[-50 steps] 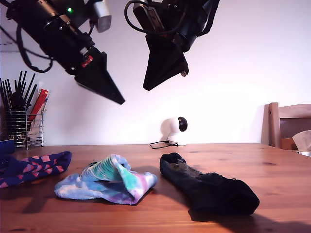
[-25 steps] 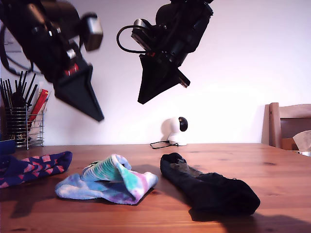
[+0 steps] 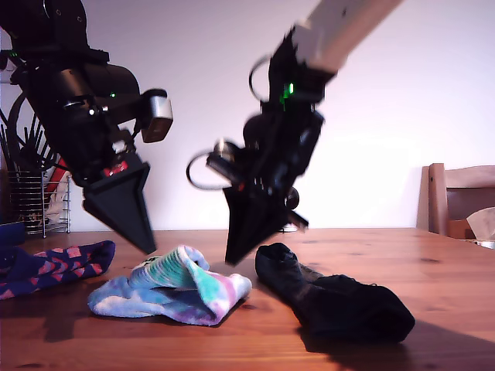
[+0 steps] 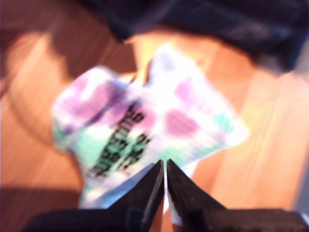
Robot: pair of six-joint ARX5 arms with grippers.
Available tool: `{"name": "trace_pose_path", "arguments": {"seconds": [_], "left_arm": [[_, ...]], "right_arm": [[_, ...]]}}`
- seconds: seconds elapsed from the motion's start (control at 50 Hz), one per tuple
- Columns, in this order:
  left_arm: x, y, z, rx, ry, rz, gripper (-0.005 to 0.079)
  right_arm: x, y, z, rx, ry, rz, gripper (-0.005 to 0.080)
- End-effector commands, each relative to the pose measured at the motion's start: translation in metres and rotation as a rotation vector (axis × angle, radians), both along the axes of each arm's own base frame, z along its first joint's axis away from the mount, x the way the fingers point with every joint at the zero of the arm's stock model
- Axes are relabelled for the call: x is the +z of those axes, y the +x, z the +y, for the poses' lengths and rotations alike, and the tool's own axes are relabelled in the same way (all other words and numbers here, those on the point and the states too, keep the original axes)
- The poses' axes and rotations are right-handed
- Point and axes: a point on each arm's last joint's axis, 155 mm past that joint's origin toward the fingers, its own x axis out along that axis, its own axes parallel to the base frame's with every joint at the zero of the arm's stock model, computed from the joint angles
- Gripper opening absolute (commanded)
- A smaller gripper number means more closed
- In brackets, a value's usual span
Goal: Fold the socks in front of you. After folding them, place them to the left side.
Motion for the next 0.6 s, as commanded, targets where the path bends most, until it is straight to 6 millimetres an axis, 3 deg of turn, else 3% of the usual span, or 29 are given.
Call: {"name": "trace_pose_path", "arguments": {"seconds": [0.0, 0.16, 0.32, 0.58], "left_arm": [[-0.002, 0.002, 0.004, 0.010, 0.016, -0.009, -0.0019], [0.000, 0.008, 0.001, 0.012, -0.008, -0.031, -0.0019], [0.000, 0.019, -0.010, 0.030, -0.051, -0.052, -0.0019], [-0.028, 0.009, -0.018, 0.016, -0.049, 0.035, -0.0019]], "right_arm": [[0.014, 0.003, 0.007, 0.001, 0.035, -0.032, 0.0037], [0.014, 0.006, 0.006, -0.003, 0.038, -0.038, 0.0033], [0.014, 0.014, -0.011, -0.034, 0.030, -0.027, 0.0033], [0.019, 0.037, -0.045, -0.112, 0.030, -0.021, 0.0032]]}}
